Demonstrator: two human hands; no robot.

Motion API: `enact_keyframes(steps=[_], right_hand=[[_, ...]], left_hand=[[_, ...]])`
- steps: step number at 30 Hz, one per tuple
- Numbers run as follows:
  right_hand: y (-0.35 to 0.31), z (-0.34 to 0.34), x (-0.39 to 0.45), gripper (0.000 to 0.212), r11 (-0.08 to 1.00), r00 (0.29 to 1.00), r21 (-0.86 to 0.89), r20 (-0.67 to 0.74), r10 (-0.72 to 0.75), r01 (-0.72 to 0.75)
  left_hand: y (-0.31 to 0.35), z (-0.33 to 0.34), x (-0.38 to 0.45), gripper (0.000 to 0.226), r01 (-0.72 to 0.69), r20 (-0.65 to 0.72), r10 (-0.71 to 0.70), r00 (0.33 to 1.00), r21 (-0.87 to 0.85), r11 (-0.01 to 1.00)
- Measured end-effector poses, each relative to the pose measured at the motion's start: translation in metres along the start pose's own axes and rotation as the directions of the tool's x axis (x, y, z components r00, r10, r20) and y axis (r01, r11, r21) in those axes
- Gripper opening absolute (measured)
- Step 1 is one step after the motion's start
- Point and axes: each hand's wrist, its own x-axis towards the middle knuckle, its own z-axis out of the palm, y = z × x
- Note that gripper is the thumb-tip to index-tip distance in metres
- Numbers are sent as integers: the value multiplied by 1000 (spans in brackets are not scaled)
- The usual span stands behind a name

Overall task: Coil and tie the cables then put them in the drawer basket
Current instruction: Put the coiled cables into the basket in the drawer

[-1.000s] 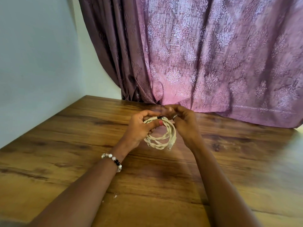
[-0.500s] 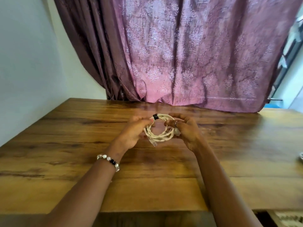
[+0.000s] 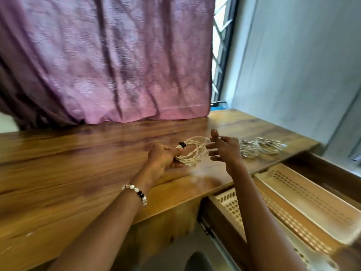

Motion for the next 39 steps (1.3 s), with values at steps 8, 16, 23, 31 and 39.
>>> enact_keyframes(steps=[8,16,23,31,39], right_hand=[[33,-108,39,21,997,864,10,-498,76,-82],[64,-112,88,62,930,793,-250,-605,66,-268],[48,-92,111,58,800,807,-441,-583,89,-407],[51,-97,94,29,842,832,-366,-531,161,-397],[52,-137,45,19,935,809,-161,-561,176,-315]], left_hand=[[-11,91,37,27,8,-21,-5,1000,148,989],[-11,94,60,43,-101,-33,121,992,360,928],[-11,91,74,41,-109,5,114,993,355,929],[-11,87,76,34,-175,-1,212,977,560,810],[-2,86,59,18,-165,20,169,985,361,918]])
